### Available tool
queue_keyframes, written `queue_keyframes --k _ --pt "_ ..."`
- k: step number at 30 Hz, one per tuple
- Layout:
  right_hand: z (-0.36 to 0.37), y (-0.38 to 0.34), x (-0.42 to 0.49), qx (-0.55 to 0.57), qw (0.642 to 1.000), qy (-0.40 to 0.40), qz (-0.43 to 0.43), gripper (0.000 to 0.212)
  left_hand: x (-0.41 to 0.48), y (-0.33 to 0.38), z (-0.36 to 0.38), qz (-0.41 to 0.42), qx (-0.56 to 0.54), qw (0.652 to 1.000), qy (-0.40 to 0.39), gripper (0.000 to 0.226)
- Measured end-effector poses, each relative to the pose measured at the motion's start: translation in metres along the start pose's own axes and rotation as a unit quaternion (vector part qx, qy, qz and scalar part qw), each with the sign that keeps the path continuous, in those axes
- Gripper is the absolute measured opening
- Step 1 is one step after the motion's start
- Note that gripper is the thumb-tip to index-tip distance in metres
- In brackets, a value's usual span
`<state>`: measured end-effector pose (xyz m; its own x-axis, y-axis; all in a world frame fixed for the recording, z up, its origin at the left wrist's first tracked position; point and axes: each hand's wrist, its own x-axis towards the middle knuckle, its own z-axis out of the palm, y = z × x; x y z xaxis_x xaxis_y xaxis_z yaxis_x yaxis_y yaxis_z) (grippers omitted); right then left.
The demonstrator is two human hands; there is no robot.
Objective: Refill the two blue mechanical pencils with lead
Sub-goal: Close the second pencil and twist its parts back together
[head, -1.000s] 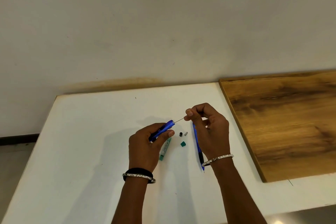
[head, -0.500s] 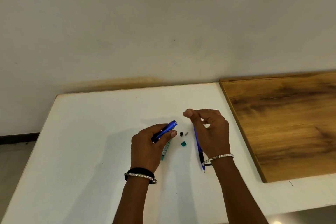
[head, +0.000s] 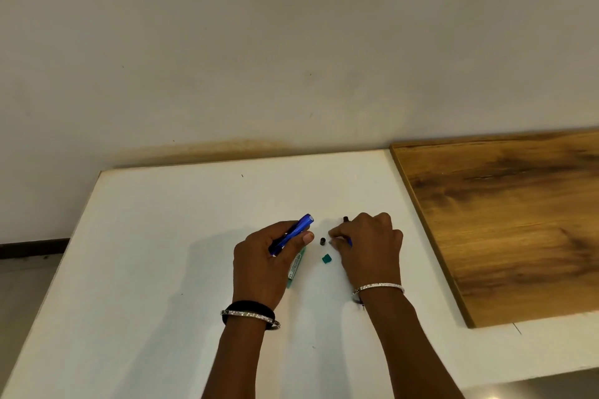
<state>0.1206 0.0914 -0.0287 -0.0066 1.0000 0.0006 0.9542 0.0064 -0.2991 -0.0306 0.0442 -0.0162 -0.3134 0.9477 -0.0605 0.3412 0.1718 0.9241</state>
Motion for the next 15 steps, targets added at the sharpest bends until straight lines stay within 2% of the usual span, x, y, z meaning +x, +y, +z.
queue_keyframes --k 8,11,15 --pt "0.004 0.0 0.001 0.011 1.0 0.007 0.001 0.011 0.0 -0.001 0.0 0.001 0.011 1.0 -0.003 0.042" --pt "-0.003 0.0 0.002 0.115 0.991 0.058 0.021 0.008 0.0 -0.001 -0.001 -0.004 0.01 1.0 -0.005 0.043" --pt "-0.016 -0.002 0.002 0.276 0.955 0.108 -0.021 0.005 0.001 -0.003 -0.001 -0.018 0.024 1.0 -0.001 0.036"
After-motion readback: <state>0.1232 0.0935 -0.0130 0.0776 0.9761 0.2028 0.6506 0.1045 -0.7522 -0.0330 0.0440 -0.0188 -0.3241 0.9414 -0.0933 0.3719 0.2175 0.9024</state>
